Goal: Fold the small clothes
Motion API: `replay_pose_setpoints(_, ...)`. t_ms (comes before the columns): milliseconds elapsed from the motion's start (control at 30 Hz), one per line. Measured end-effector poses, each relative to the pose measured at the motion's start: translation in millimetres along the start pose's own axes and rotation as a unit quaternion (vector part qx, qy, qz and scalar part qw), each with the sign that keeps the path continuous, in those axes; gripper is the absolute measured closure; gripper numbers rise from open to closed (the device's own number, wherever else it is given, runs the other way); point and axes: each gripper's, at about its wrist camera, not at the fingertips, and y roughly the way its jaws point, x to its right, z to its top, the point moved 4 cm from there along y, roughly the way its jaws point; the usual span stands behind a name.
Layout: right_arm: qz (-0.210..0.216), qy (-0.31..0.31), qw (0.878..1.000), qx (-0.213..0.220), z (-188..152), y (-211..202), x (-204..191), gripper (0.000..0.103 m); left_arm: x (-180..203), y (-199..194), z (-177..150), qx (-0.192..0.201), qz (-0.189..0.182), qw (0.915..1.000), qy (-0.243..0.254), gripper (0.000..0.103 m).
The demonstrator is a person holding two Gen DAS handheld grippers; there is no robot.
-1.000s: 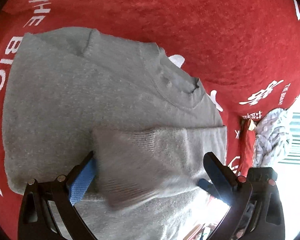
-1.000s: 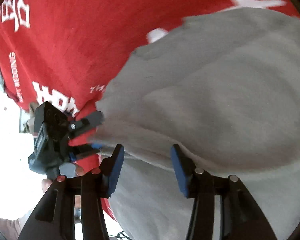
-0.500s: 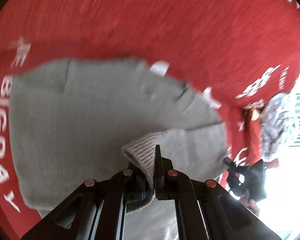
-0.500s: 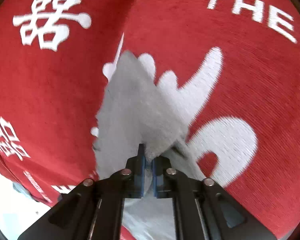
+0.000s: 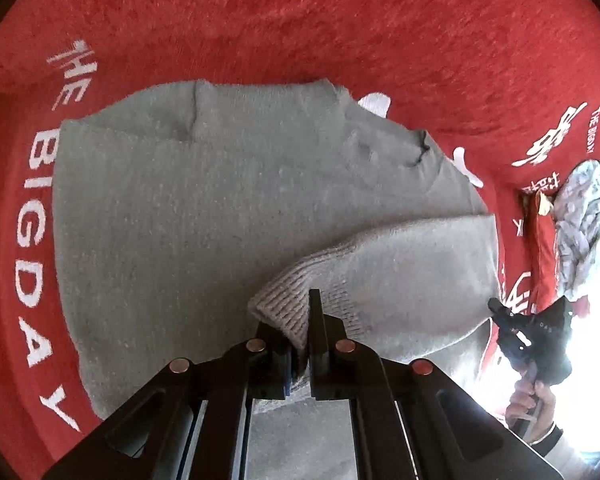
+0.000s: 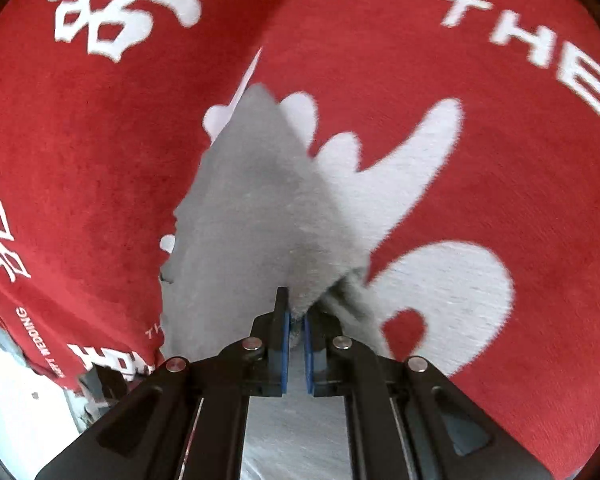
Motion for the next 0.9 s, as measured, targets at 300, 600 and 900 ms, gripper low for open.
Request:
replay_pose_setpoints(300,-0.052,-0.037,0.997,0.036,14.2,-40.9,-7.1,0.077,-16.9,-40.3,0.9,0.029,0.117,0.9927,-0.001,0.096)
replay_pose_setpoints(600,-0.021,-0.020,0.998,-0.047,28.3,3.9,4.7,0.074,11.2,-28.2,-9.1,0.012,0.099,0.9948,0.020,0.096)
replay_pose_setpoints(900,-0.134,-0.148,0.979,-0.036,29.1,0.6,-12.8,0.088,14.8,-13.5,-28.1,0.016,0.164,0.9857,0.036,0.096)
